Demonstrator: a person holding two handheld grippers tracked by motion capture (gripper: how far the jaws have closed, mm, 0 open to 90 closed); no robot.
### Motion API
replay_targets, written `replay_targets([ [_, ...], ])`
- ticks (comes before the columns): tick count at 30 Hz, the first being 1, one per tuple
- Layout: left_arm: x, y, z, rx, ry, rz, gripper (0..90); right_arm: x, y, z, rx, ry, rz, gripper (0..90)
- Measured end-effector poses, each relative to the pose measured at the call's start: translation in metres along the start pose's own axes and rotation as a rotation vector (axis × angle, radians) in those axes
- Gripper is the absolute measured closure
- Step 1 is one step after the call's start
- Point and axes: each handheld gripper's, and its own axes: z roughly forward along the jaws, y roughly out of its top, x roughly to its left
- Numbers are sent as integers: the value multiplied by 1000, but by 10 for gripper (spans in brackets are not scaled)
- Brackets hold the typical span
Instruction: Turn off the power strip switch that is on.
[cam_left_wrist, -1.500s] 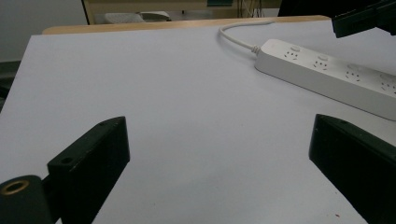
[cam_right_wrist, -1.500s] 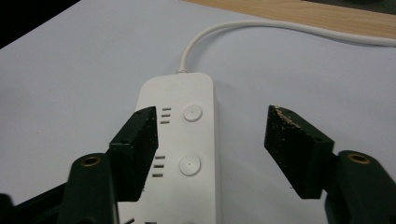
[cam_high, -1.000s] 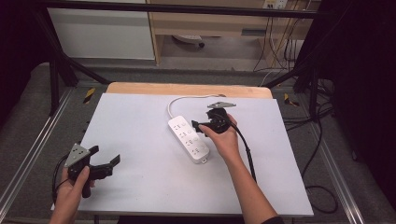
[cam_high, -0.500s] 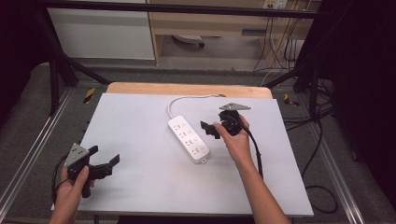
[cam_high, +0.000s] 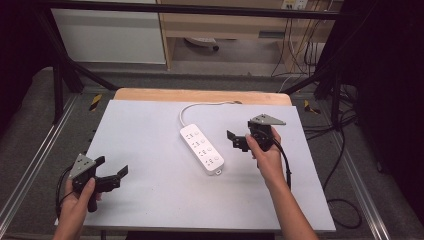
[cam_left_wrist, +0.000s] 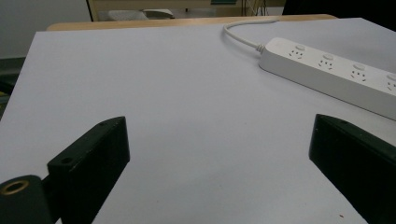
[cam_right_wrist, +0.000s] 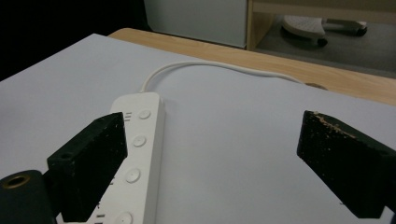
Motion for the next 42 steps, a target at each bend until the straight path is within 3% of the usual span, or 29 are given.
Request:
replay_targets([
  [9,0,0,1,3,1,0,49,-12,-7,-20,-56,-9,1,101],
  [17,0,-1,1,6,-1,0,49,-20,-13,-42,-81,-14,-21,41],
  [33,-1,-1,1,8,0,3,49,-35,-38,-80,-179,-104,-45,18],
  [42,-1,-1,1,8,-4,2,49,-39,-54,-95,-181,-110,-37,19],
])
